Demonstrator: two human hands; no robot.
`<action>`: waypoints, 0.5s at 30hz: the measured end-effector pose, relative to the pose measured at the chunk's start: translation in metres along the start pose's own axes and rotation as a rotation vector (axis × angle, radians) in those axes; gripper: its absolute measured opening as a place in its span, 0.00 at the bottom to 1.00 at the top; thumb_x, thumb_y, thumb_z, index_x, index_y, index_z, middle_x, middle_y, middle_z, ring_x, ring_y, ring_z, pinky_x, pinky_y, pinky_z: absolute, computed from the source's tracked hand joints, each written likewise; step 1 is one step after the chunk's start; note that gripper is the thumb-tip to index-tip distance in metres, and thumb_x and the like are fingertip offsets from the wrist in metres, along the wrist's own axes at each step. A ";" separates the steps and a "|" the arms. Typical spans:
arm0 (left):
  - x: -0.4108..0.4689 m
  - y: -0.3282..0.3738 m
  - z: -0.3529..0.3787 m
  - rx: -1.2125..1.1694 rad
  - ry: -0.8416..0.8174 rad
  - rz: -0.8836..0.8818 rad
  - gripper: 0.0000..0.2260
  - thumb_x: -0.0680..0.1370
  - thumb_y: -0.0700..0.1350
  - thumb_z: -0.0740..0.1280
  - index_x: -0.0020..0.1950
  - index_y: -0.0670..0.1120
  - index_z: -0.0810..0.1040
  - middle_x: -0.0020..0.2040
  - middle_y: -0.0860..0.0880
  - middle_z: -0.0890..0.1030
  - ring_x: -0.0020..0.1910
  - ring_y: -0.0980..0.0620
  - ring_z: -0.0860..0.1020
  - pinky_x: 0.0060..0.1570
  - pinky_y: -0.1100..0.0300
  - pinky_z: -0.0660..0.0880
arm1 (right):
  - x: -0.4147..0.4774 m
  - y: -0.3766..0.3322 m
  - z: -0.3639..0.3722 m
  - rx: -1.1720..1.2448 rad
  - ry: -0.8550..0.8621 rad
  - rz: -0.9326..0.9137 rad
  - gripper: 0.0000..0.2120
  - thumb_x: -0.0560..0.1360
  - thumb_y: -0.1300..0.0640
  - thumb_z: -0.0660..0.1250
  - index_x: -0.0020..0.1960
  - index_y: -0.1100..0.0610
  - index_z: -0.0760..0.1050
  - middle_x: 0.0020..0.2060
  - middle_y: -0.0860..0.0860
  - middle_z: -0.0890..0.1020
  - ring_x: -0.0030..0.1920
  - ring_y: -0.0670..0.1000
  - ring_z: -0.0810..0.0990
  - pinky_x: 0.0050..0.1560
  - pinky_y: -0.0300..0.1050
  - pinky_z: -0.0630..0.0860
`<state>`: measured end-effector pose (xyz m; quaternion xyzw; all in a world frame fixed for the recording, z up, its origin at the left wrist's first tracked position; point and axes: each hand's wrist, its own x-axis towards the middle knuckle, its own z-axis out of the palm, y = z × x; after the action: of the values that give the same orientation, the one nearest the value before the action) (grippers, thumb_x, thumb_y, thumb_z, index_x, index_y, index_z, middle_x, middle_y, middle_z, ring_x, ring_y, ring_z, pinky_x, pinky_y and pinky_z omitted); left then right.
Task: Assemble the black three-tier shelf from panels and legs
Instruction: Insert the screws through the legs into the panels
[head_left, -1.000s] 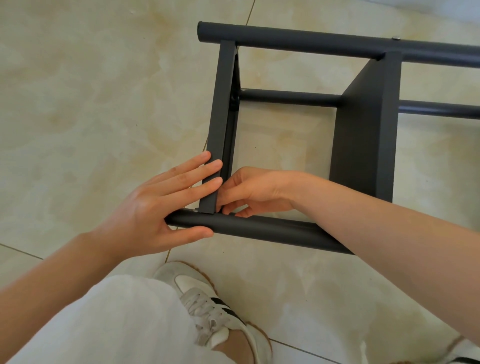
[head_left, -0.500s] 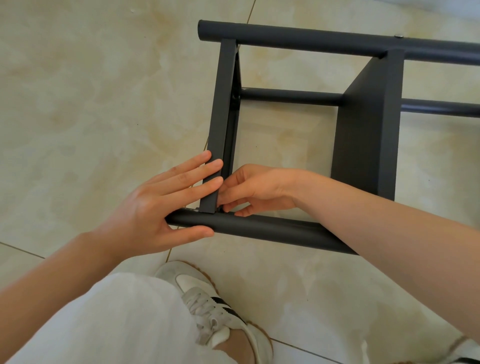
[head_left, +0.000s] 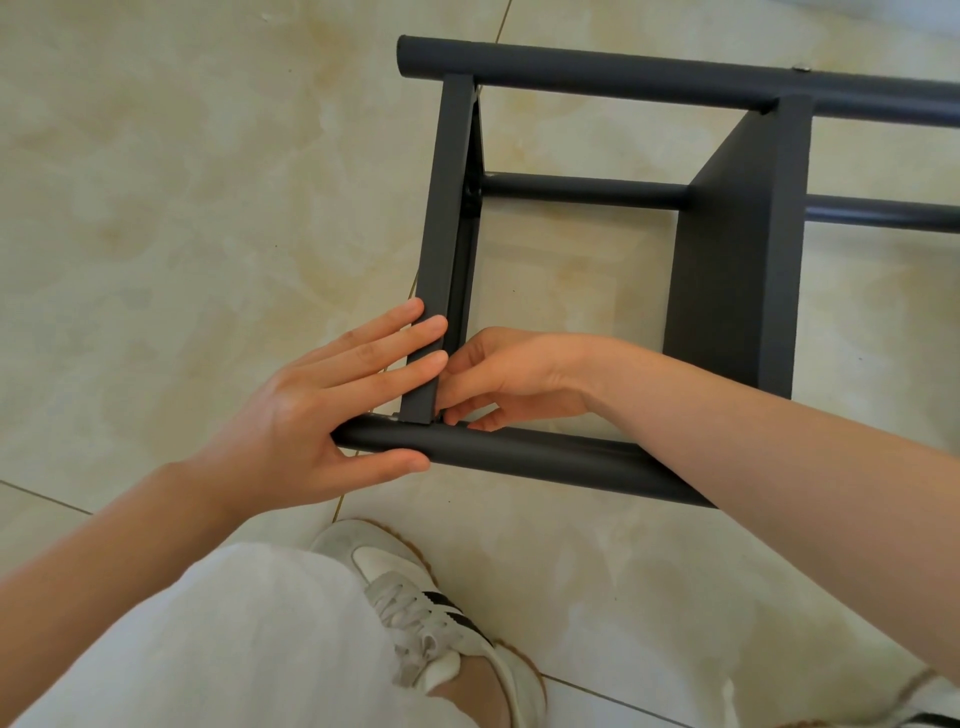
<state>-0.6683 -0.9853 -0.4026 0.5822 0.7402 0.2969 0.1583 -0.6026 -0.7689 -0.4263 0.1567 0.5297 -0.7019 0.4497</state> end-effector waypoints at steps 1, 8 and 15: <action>0.000 0.000 0.000 0.000 0.001 0.000 0.29 0.78 0.54 0.71 0.72 0.37 0.71 0.75 0.40 0.70 0.78 0.41 0.64 0.75 0.47 0.66 | 0.000 0.000 -0.001 -0.003 -0.003 -0.001 0.07 0.78 0.62 0.68 0.53 0.61 0.82 0.47 0.53 0.83 0.48 0.49 0.79 0.52 0.44 0.76; 0.000 -0.001 0.001 -0.002 -0.001 0.000 0.29 0.78 0.54 0.71 0.72 0.37 0.71 0.75 0.40 0.69 0.78 0.41 0.63 0.75 0.48 0.65 | 0.000 0.000 0.002 -0.036 0.021 0.005 0.05 0.78 0.59 0.69 0.49 0.58 0.83 0.41 0.50 0.83 0.46 0.49 0.77 0.50 0.44 0.74; 0.000 0.000 0.000 -0.006 -0.001 -0.005 0.29 0.78 0.53 0.71 0.72 0.36 0.71 0.75 0.40 0.69 0.78 0.41 0.63 0.75 0.48 0.65 | 0.000 0.003 0.001 0.001 -0.015 0.003 0.05 0.76 0.57 0.70 0.46 0.58 0.84 0.43 0.52 0.84 0.47 0.50 0.78 0.53 0.45 0.76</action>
<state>-0.6684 -0.9852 -0.4029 0.5801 0.7406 0.2985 0.1613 -0.6003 -0.7702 -0.4273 0.1524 0.5256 -0.7026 0.4548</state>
